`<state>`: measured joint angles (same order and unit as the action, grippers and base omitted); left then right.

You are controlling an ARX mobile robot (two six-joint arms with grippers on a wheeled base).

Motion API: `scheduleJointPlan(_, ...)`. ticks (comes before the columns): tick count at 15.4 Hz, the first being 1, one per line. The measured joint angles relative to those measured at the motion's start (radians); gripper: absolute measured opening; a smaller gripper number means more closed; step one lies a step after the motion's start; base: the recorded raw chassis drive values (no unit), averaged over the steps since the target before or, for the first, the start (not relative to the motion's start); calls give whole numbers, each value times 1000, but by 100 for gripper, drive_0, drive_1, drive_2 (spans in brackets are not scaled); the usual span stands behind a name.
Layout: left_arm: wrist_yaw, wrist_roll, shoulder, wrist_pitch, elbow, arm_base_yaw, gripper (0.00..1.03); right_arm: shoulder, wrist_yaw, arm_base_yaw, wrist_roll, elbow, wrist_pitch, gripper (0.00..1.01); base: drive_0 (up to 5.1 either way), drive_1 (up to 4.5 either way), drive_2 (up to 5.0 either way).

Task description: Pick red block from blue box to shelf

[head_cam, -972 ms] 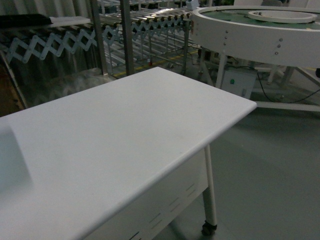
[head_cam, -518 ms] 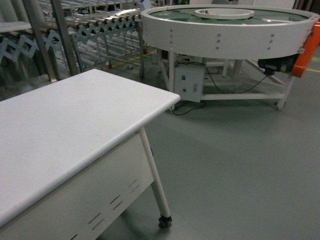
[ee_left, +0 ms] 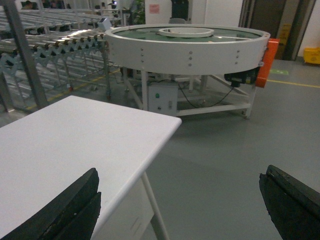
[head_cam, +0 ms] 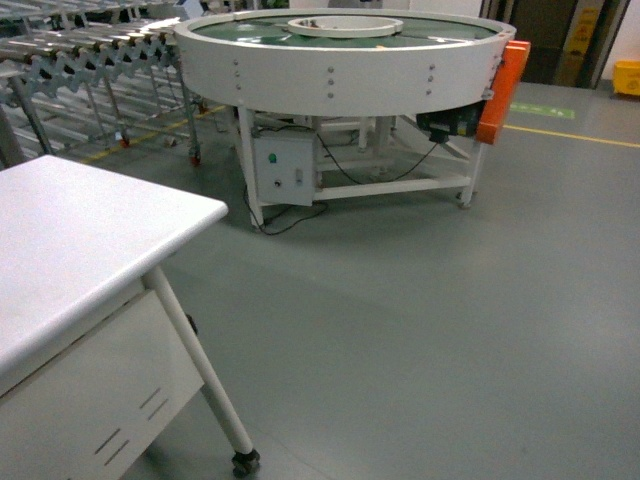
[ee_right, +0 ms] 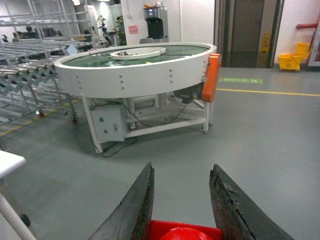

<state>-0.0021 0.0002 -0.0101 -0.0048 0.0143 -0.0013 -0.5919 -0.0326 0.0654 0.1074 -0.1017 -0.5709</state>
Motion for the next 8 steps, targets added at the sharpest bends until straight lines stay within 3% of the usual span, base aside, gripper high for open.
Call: scheduleJointPlan(8,1,0,0,0,0,0,98,-2,3,0,0,0,2,28,227,-77,-607)
